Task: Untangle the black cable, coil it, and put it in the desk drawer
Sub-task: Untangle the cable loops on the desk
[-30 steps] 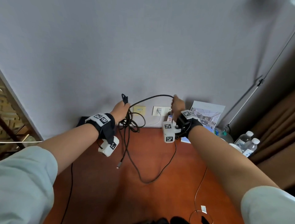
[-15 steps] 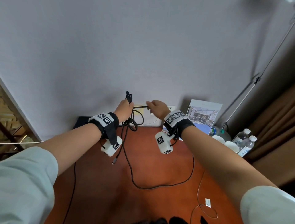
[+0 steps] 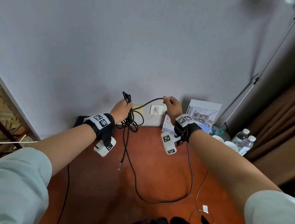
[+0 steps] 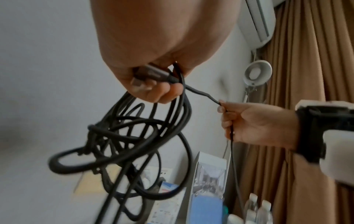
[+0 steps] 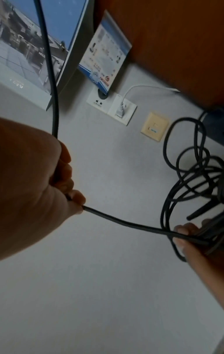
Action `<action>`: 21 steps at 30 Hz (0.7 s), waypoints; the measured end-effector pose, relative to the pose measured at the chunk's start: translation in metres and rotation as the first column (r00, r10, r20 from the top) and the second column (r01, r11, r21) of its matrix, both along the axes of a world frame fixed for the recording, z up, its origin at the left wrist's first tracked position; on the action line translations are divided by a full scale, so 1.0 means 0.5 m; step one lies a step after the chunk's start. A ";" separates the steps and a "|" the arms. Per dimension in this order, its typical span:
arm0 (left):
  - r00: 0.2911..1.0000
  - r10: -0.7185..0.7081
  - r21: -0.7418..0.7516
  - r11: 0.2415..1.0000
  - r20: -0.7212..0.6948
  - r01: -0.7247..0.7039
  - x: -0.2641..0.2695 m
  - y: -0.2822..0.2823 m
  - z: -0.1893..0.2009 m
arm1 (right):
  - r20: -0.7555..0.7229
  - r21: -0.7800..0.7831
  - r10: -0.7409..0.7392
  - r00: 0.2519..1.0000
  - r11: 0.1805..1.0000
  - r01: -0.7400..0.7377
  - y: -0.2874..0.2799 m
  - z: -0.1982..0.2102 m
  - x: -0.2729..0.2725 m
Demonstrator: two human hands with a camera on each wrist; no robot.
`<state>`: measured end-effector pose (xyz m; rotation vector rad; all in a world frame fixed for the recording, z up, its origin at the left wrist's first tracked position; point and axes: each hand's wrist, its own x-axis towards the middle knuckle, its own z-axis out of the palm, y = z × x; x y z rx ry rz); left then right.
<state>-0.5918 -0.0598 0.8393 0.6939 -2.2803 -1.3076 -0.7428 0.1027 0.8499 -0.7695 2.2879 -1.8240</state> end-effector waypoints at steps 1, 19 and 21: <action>1.000 0.027 0.011 1.000 -0.009 -0.027 -0.003 0.004 0.003 | 0.011 -0.020 -0.015 1.000 1.000 0.016 -0.002 0.001 0.004; 0.960 0.277 0.609 0.767 -0.030 -0.202 -0.002 -0.012 0.029 | -0.163 -0.273 -0.047 0.985 0.962 0.001 -0.026 0.070 0.079; 0.957 0.278 0.632 0.756 -0.078 -0.168 -0.001 -0.010 0.030 | -0.168 -0.300 -0.053 0.984 0.954 0.000 -0.025 0.081 0.088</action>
